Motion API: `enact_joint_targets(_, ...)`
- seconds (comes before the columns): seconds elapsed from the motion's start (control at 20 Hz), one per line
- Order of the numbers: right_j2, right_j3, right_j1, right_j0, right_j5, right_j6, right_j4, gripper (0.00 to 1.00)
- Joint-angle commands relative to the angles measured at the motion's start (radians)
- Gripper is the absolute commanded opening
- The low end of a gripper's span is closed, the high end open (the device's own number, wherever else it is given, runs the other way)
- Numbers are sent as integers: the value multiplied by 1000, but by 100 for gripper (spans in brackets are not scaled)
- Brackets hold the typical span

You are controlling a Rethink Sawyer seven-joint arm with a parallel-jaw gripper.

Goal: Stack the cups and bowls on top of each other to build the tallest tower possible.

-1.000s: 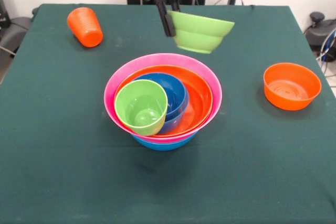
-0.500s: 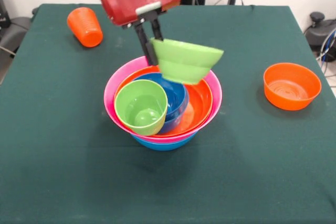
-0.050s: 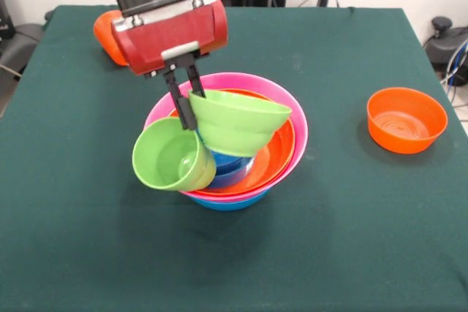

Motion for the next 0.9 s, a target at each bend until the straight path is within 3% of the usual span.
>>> enact_joint_targets(0.05,-51,-54,81,59,141,-126,-25,0)
enact_joint_targets(0.9,-71,74,-11,53,109,-27,-11,0)
